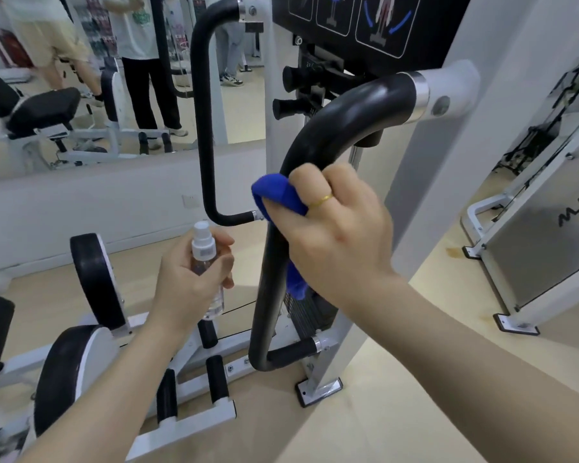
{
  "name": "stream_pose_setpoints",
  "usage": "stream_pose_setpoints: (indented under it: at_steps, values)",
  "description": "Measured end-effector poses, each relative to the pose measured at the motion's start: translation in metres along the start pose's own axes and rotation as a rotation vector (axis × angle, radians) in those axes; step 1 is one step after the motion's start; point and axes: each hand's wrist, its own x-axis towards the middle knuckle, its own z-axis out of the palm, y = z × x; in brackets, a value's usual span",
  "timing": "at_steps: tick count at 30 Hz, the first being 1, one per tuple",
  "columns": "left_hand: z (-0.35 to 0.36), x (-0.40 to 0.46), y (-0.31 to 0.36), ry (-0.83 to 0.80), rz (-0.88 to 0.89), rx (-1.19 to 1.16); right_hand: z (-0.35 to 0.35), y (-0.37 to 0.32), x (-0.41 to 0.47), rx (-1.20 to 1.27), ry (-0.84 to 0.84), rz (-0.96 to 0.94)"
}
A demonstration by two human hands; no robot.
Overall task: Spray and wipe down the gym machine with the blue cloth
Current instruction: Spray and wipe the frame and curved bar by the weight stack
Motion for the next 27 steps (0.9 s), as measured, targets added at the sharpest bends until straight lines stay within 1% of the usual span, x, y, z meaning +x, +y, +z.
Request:
stream_pose_setpoints:
  at_steps: [1, 3, 4, 5, 6, 8, 11, 13, 14, 15, 18, 19, 20, 21, 24, 26, 27]
  values:
    - [0.002, -0.002, -0.002, 0.012, -0.007, 0.002, 0.007, -0.006, -0.010, -0.004, 0.009, -0.032]
    - [0.004, -0.003, -0.004, 0.034, -0.005, -0.008, 0.021, -0.016, -0.040, -0.038, -0.063, -0.179]
    - [0.005, -0.004, -0.004, 0.047, 0.000, -0.008, 0.024, -0.018, -0.050, -0.039, -0.116, -0.217]
    - [0.005, -0.005, -0.005, 0.053, 0.001, -0.003, 0.023, -0.017, -0.054, -0.030, -0.161, -0.226]
    - [0.005, -0.007, -0.006, 0.058, 0.003, 0.011, 0.020, -0.015, -0.051, -0.021, -0.171, -0.219]
    - [0.007, -0.010, -0.008, 0.075, -0.012, 0.036, 0.007, -0.009, -0.028, -0.011, -0.099, -0.168]
    - [0.010, -0.014, -0.011, 0.096, -0.051, 0.019, -0.002, 0.000, 0.009, -0.076, 0.094, -0.061]
    - [0.011, -0.015, -0.013, 0.082, -0.056, -0.006, 0.004, -0.005, -0.001, -0.109, 0.097, -0.062]
    - [0.011, -0.016, -0.012, 0.066, -0.053, -0.014, 0.010, -0.012, -0.017, -0.105, 0.042, -0.098]
    - [0.009, -0.017, -0.012, 0.042, -0.046, -0.014, 0.018, -0.019, -0.037, -0.098, -0.049, -0.146]
    - [0.001, -0.015, -0.011, -0.050, -0.026, 0.056, 0.030, -0.039, -0.088, -0.089, -0.397, -0.263]
    - [-0.002, -0.013, -0.012, -0.064, -0.021, 0.078, 0.031, -0.043, -0.093, -0.093, -0.458, -0.277]
    - [-0.008, -0.012, -0.013, -0.076, -0.024, 0.095, 0.032, -0.049, -0.090, -0.103, -0.467, -0.271]
    - [-0.014, -0.010, -0.016, -0.085, -0.030, 0.106, 0.033, -0.053, -0.081, -0.112, -0.435, -0.248]
    - [-0.029, -0.007, -0.025, -0.079, -0.075, 0.108, 0.034, -0.058, -0.041, -0.173, -0.280, -0.123]
    - [-0.038, -0.005, -0.032, -0.087, -0.114, 0.106, 0.041, -0.060, -0.037, -0.265, -0.275, -0.090]
    - [-0.043, -0.005, -0.034, -0.091, -0.131, 0.104, 0.046, -0.063, -0.047, -0.311, -0.300, -0.123]
